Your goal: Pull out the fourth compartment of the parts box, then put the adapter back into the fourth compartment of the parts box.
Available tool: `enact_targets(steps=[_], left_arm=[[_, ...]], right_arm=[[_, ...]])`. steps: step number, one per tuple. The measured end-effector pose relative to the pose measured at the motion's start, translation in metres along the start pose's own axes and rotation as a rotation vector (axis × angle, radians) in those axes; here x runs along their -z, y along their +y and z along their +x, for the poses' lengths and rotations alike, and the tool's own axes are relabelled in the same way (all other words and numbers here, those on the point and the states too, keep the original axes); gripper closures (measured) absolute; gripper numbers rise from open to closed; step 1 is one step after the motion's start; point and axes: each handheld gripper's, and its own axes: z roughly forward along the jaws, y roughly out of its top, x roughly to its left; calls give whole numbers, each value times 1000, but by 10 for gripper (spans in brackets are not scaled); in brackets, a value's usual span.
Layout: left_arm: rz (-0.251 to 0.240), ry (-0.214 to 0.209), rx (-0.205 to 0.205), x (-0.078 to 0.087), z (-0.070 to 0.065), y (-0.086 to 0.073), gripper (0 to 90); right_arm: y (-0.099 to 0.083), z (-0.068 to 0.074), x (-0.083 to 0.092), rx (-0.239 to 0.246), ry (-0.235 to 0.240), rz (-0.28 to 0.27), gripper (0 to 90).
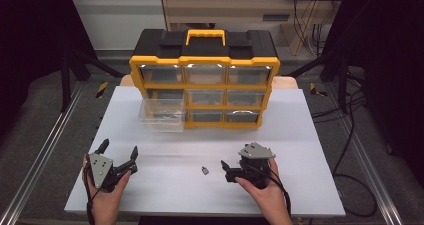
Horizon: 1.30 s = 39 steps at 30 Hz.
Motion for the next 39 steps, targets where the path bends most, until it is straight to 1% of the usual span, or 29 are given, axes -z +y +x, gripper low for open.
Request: enact_targets(steps=[3, 6, 9, 11, 12, 14, 19, 21, 23, 28, 33, 39], left_arm=[[4, -5, 0, -1, 0, -1, 88], [9, -8, 3, -2, -1, -1, 88], [2, -11, -6, -1, -3, 0, 87], [2, -13, -3, -1, -3, -1, 84], [2, -15, 2, -1, -3, -1, 81], [1, -23, 15, -1, -2, -1, 71], [10, -57, 50, -4, -1, -4, 36], [7, -64, 61, -4, -1, -4, 29], [11, -68, 59, -4, -1, -4, 29], [12, -79, 66, -6, -2, -5, 25], [11, -81, 69, -7, -1, -5, 24], [7, -86, 72, -7, 0, -6, 24]], right_arm=[[5, 4, -7, -2, -2, 43, 73], [7, 6, -12, -12, 21, 62, 73], [9, 7, -16, -20, 32, 100, 76], [10, 7, -20, -43, 38, 137, 77], [10, 7, -22, -54, 45, 150, 78], [11, 7, -25, -58, 54, 179, 79], [15, 14, -32, -47, 95, 225, 75], [17, 17, -35, -30, 106, 236, 75], [19, 22, -38, -18, 118, 249, 81], [25, 30, -44, 9, 131, 268, 109], [30, 35, -47, 17, 147, 270, 147], [30, 37, -47, 13, 160, 280, 187]])
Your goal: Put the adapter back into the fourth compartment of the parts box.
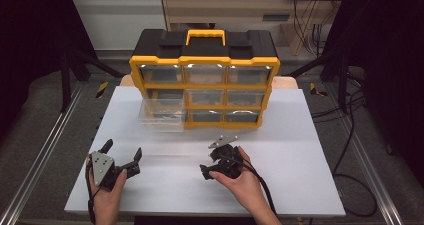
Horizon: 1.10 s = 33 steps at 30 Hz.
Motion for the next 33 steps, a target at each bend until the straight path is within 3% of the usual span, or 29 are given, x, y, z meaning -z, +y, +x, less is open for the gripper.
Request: enact_targets(steps=[15, 33], left_arm=[[-1, -66, 38, -4, 0, -1, 13], [9, -84, 46, -4, 0, -1, 12]], right_arm=[[-3, 3, -6, -14, 37, 15, 297], [-3, 6, -15, -7, 53, 24, 488]])
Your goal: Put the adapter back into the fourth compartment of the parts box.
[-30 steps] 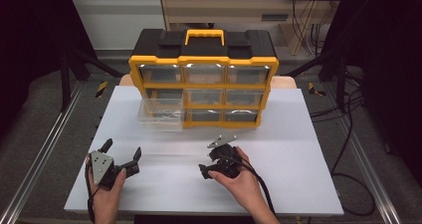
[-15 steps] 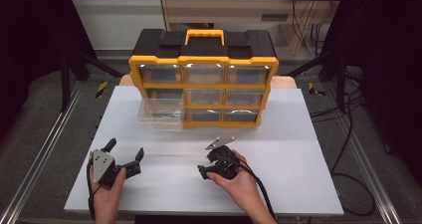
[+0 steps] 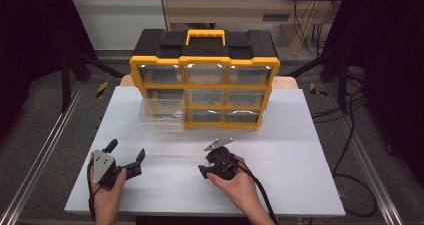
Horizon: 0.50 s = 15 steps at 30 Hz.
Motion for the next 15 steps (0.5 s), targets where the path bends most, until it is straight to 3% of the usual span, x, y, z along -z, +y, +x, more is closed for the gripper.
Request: enact_targets(steps=[4, 15], left_arm=[[0, -3, 1, 0, 0, 0, 12], [5, -8, 0, 0, 0, 0, 13]], right_arm=[[-1, 1, -3, -11, 13, 18, 533], [-6, 8, -16, 26, -9, 67, 630]])
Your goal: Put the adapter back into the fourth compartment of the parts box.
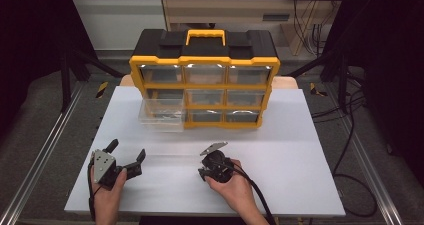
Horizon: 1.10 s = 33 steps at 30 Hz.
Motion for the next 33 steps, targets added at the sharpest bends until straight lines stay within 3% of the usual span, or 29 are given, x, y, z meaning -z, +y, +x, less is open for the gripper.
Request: enact_targets(steps=[13, 19, 23, 33], left_arm=[[-1, 0, 9, 1, 1, 0, 14], [1, 1, 5, 0, 1, 0, 15], [0, 1, 7, 0, 1, 0, 15], [-3, -4, 9, 0, 2, -1, 15]], right_arm=[[-2, 3, -7, 41, -43, 1, 753], [-5, 2, -6, 43, -32, -18, 762], [-5, -3, 1, 28, -20, -74, 762], [6, -20, 41, -16, -15, -250, 762]])
